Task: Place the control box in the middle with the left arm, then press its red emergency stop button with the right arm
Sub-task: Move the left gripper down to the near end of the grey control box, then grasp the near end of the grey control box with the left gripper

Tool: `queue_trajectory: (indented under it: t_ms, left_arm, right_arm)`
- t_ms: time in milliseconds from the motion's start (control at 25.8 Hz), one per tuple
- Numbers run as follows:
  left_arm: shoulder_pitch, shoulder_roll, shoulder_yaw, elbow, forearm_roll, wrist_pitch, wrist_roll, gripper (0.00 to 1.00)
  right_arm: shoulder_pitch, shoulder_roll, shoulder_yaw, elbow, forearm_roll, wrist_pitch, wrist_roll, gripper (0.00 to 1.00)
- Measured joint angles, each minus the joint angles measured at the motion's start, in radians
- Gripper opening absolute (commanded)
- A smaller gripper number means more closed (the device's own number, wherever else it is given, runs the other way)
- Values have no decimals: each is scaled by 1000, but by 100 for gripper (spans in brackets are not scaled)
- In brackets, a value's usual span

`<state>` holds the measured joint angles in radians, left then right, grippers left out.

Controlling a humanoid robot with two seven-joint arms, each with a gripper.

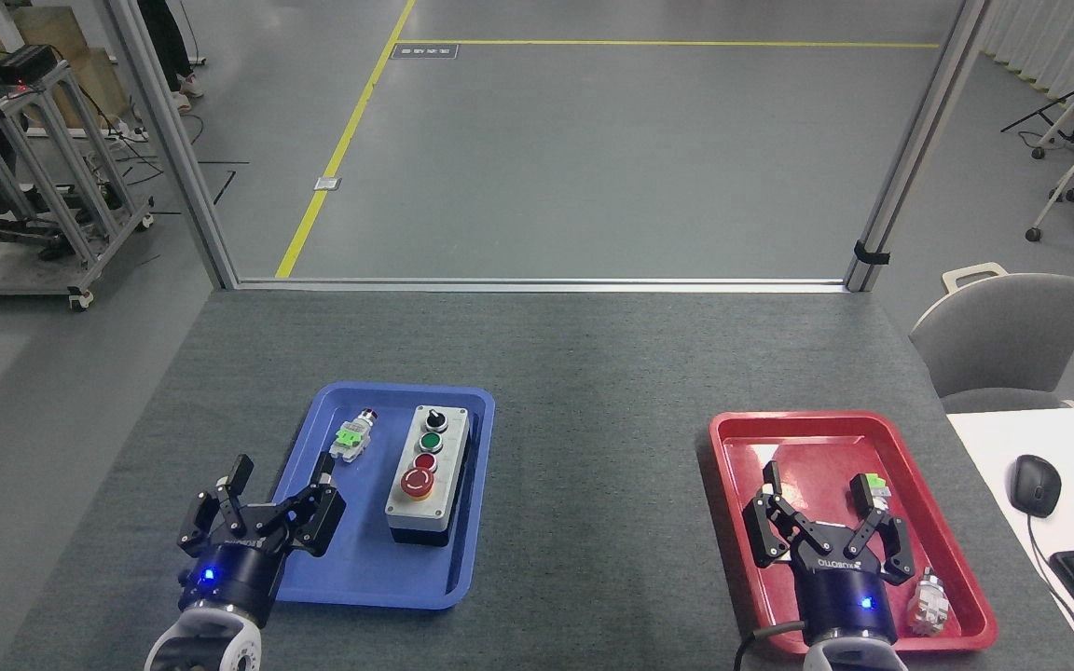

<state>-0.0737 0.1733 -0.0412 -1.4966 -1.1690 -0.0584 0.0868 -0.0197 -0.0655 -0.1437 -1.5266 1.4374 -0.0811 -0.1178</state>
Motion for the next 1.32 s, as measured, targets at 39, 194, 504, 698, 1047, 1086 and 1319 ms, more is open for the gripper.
queue_trajectory:
  t_ms: [39,194,504,698,1047,1086,1319]
  left_arm:
    - [18,0,0,-21,-1,-10,2,99]
    - [84,-7,-29,-78,-10,-42,5,99]
    - [105,-50,-191,-51,-132,16,-2,99]
    - [60,-136,-220,90,-223,43,-9,99]
    - [-62,-160,-224,291,-255,117,-9,99]
    - [-67,-160,-224,296,-256,120,-9,99]
    - [-108,-162,-223,331,-263,139,-9,99]
  right_arm:
    - [0,0,2,1,0,0,0,100]
    - [1,0,5,2,0,0,0,100]
    - [1,-5,-3,2,-1,0,1,100]
    - [1,-2,-7,4,-2,0,1,100]
    - [-6,2,-4,24,-1,0,1,100]
    - [-6,2,-2,27,-1,0,1,100]
    - [-7,2,0,35,0,2,1,100]
